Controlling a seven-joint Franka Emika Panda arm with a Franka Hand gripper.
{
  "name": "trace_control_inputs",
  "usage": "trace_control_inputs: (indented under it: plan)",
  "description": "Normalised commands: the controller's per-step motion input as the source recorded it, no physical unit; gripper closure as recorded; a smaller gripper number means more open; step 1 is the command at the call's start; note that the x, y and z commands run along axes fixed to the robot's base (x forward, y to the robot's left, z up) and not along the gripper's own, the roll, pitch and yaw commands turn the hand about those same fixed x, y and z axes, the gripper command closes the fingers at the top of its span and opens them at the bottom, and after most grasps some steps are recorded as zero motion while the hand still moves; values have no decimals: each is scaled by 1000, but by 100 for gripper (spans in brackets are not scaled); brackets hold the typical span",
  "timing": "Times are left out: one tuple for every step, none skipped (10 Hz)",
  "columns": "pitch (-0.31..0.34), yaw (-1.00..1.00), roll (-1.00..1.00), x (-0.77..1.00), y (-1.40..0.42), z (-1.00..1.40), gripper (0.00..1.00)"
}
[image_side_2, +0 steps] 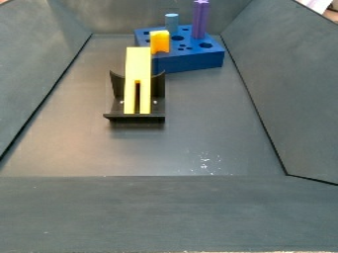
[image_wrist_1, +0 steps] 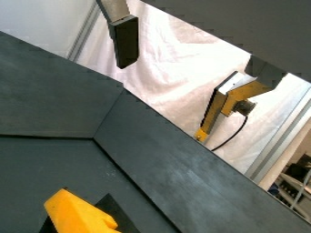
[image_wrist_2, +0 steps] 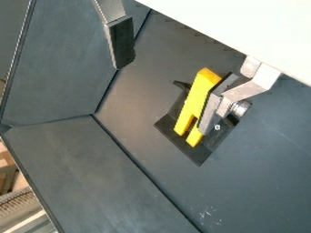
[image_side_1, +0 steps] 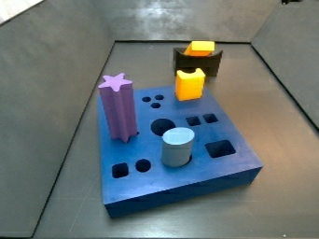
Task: Pick up the double-square object. Move up. Place the double-square object on the fixture. Regrasp the double-square object. Move to above the board. Insert the double-square object.
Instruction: Regrasp the double-square object.
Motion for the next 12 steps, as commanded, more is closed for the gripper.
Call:
trace_control_inputs:
  plan:
    - [59, 226, 194, 109, -50, -8, 0]
    - [33, 209, 184, 99, -56, -10, 0]
    - [-8, 192, 238, 41, 45, -1000, 0]
    - [-18, 169, 237, 44, 45, -1000, 0]
    - [-42, 139, 217, 50, 39, -1000, 0]
    - [-57, 113, 179, 55, 32, -1000, 0]
    - [-78, 77, 130, 67, 24, -1000, 0]
    - [-87, 53, 102, 76, 19, -1000, 0]
    - [-87, 25, 75, 88, 16, -1000, 0]
    - [-74, 6, 65, 95, 16, -1000, 0]
    - [-68, -2, 62, 101, 14, -1000, 0]
    - [-45, -15, 59, 106, 9, -933, 0]
